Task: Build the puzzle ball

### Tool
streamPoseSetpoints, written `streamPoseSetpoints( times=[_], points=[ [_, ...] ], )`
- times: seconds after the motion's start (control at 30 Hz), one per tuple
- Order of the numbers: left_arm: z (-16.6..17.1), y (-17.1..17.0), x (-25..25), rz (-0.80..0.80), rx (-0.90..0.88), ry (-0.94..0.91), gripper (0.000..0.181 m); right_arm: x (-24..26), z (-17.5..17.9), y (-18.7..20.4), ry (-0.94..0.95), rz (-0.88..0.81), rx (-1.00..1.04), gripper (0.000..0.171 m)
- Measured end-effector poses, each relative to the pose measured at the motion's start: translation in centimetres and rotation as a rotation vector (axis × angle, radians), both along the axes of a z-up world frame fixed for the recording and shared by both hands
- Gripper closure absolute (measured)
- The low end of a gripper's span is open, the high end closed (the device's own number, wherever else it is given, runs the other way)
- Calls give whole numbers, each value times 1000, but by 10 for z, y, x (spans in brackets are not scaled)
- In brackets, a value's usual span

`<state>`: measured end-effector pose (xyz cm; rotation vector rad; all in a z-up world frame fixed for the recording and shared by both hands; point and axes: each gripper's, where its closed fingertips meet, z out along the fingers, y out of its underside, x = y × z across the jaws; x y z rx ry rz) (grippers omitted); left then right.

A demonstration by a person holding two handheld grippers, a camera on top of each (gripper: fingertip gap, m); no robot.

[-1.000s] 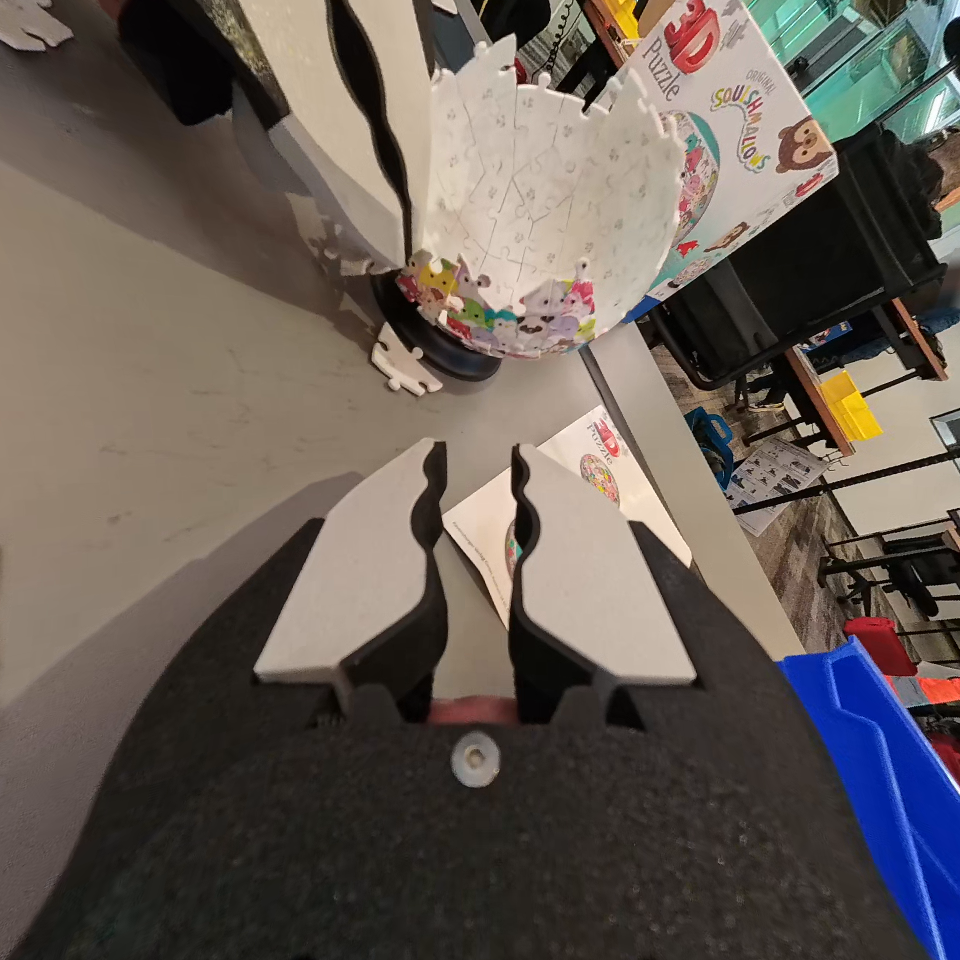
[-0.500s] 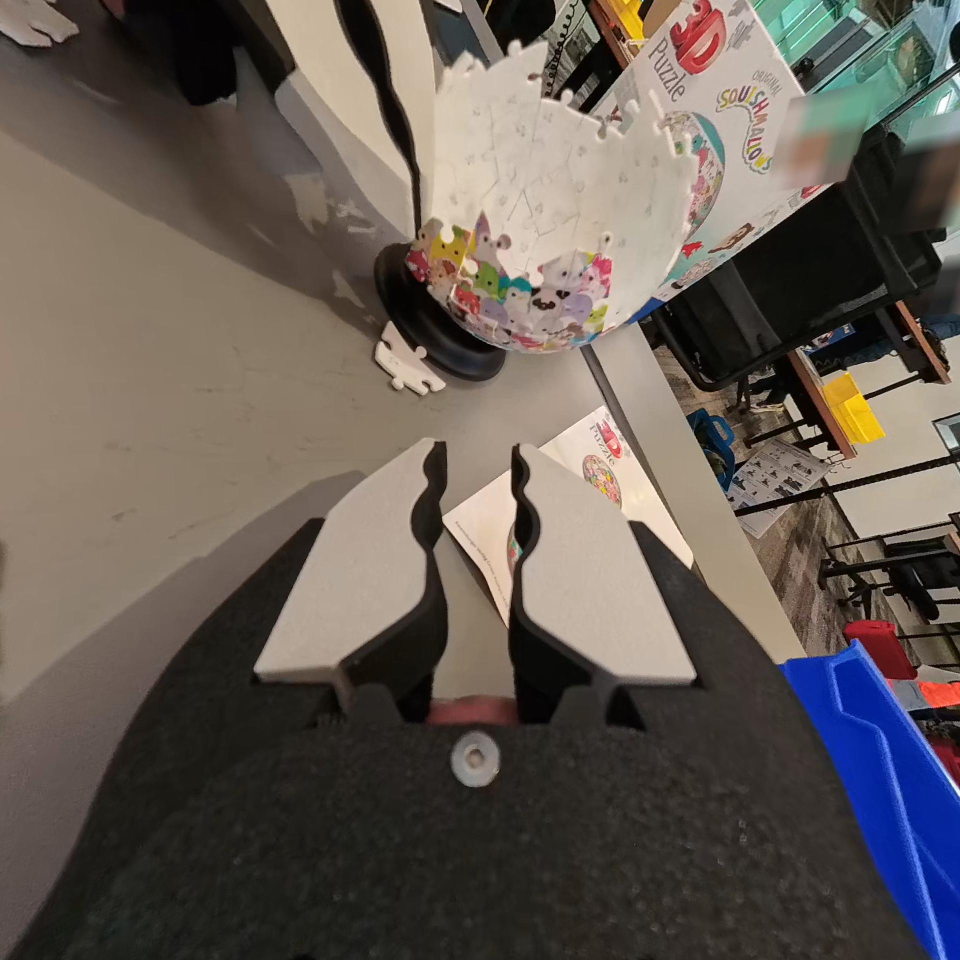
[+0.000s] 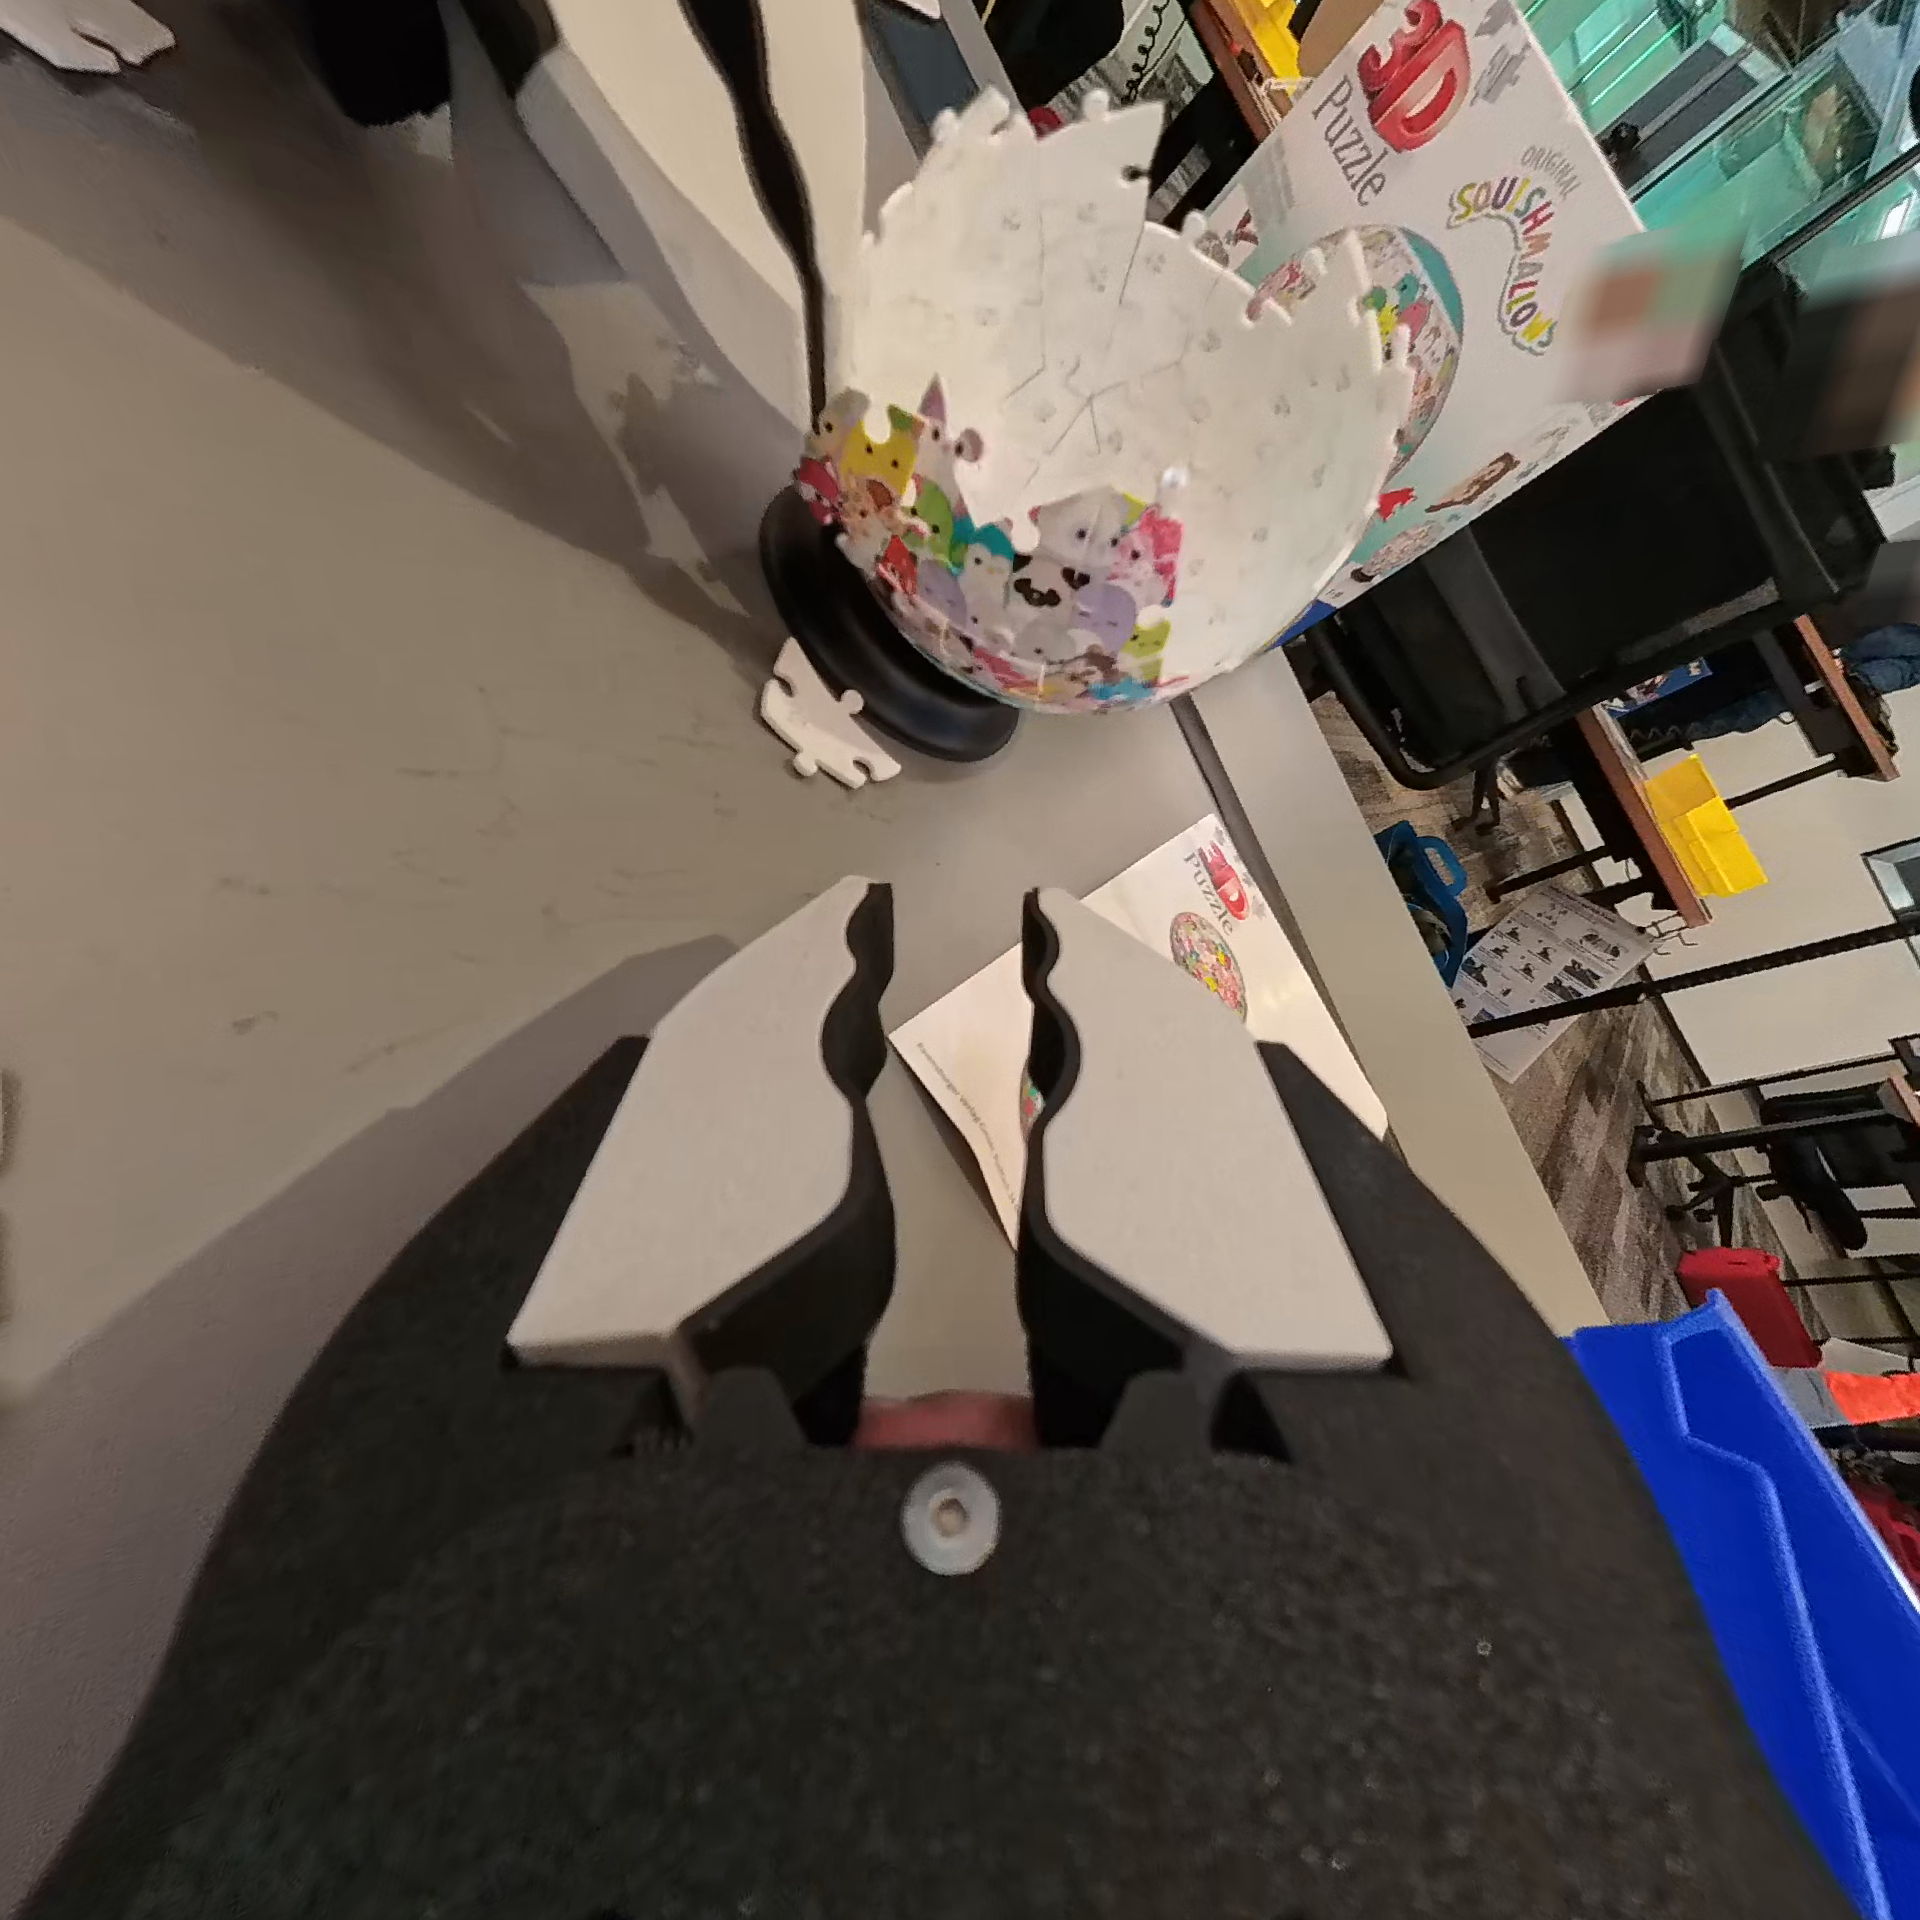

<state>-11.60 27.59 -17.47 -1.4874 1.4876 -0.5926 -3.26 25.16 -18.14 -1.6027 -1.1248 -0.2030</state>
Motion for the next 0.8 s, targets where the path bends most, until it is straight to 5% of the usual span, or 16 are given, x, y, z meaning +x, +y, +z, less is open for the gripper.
streamPoseSetpoints(
  times=[0.3, 0.53, 0.8],
  points=[
    [4, -17, -10, -118, 83, 46, 180, -24, 3, -19, 12, 158, -2, 147],
    [18, -41, -13, -300, 326, 124, 180, -57, 44, -38, 66, 313, -42, 148],
    [25, -39, -9, -338, 540, 150, 180, -82, 51, -23, -215, 446, -168, 155]
  ],
)
